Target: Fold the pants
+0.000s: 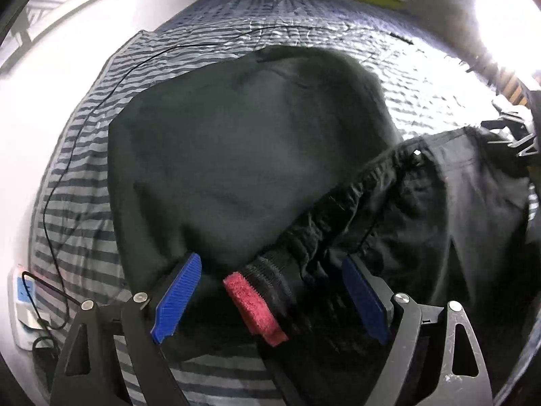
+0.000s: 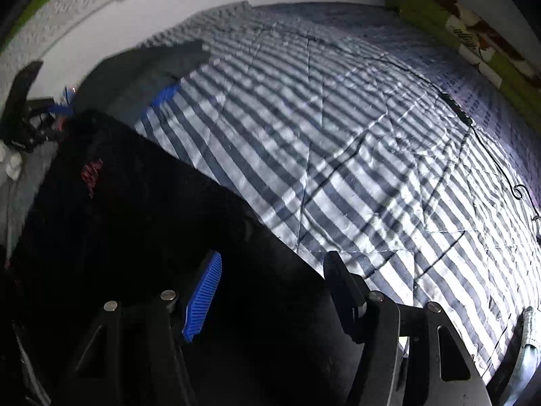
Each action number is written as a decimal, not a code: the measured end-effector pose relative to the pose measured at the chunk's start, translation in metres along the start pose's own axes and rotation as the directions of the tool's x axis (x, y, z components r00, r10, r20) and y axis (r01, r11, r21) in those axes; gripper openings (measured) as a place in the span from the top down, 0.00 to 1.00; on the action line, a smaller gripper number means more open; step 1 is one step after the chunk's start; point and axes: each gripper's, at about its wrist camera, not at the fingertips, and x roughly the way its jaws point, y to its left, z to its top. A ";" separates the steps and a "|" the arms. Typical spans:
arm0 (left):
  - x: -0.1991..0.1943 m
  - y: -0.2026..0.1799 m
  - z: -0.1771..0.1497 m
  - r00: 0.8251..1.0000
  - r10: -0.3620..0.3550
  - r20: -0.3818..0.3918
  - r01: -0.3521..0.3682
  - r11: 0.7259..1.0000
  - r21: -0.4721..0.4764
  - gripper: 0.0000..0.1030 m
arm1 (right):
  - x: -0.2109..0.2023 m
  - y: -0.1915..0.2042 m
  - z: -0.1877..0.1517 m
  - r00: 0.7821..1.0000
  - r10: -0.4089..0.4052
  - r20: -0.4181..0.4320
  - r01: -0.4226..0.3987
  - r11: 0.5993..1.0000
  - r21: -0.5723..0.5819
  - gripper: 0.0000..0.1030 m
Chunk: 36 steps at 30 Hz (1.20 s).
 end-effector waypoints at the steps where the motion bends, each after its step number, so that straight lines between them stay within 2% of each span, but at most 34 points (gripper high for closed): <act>1: 0.000 -0.002 -0.001 1.000 0.011 0.010 -0.011 1.000 0.005 0.17 | 0.004 0.000 -0.001 1.000 -0.006 -0.009 0.006 1.000 -0.002 0.43; 2: -0.002 -0.005 -0.001 0.999 0.021 0.025 -0.021 1.000 0.014 0.20 | 0.007 0.001 -0.002 1.000 -0.007 -0.015 0.007 1.000 -0.002 0.43; 3: -0.004 -0.008 -0.002 0.999 0.031 0.035 -0.032 0.999 0.023 0.41 | 0.010 0.001 -0.004 1.000 -0.002 -0.019 0.002 1.000 -0.001 0.43; 4: -0.003 -0.010 -0.003 0.998 0.045 0.031 -0.046 0.998 0.031 0.61 | 0.011 0.002 -0.006 1.000 0.000 -0.024 0.000 1.000 0.003 0.48; 5: -0.002 -0.013 -0.003 0.997 0.077 0.023 -0.078 0.996 0.043 0.62 | 0.012 0.004 -0.008 1.000 0.003 -0.025 -0.002 1.000 0.008 0.54; 7: -0.005 -0.016 -0.004 0.995 0.096 0.026 -0.098 0.994 0.058 0.81 | 0.014 0.009 -0.010 0.999 0.014 -0.038 -0.013 1.000 0.016 0.80; 9: -0.011 -0.020 -0.006 0.992 0.116 0.043 -0.119 0.990 0.073 0.84 | 0.011 0.020 -0.011 0.999 -0.006 -0.032 0.006 1.000 -0.013 0.92; 10: -0.015 -0.021 -0.007 0.992 0.117 0.053 -0.120 0.990 0.071 0.87 | 0.008 0.027 -0.011 0.999 -0.038 -0.025 0.037 0.999 -0.039 0.94; 16: -0.058 -0.026 -0.018 0.984 0.122 0.133 -0.132 0.989 0.067 0.88 | -0.039 0.044 -0.015 0.989 -0.120 0.091 0.122 0.992 -0.026 0.97; 19: -0.092 -0.035 -0.029 0.975 0.114 0.189 -0.129 0.989 0.072 0.88 | -0.078 0.054 -0.024 0.971 -0.159 0.181 0.158 0.987 0.019 0.97; 23: -0.143 -0.051 -0.060 0.962 0.091 0.259 -0.116 0.990 0.083 0.88 | -0.129 0.083 -0.056 0.934 -0.223 0.278 0.222 0.974 0.038 0.97; 29: -0.198 -0.091 -0.147 0.951 0.062 0.303 -0.106 0.985 0.133 0.88 | -0.182 0.142 -0.136 0.872 -0.306 0.382 0.313 0.949 0.045 0.97; 31: -0.205 -0.103 -0.179 0.955 0.055 0.291 -0.101 0.984 0.146 0.88 | -0.188 0.168 -0.167 0.848 -0.339 0.408 0.356 0.934 0.036 0.97; 32: -0.206 -0.108 -0.198 0.963 0.034 0.266 -0.077 0.985 0.152 0.88 | -0.188 0.182 -0.185 0.838 -0.350 0.418 0.376 0.926 0.021 0.97; 34: -0.202 -0.121 -0.232 0.974 0.024 0.225 -0.065 0.982 0.177 0.88 | -0.184 0.202 -0.217 0.837 -0.360 0.413 0.387 0.922 0.018 0.97; 36: -0.193 -0.133 -0.269 0.990 -0.005 0.140 -0.026 0.976 0.218 0.87 | -0.174 0.213 -0.242 0.855 -0.361 0.374 0.381 0.924 0.022 0.96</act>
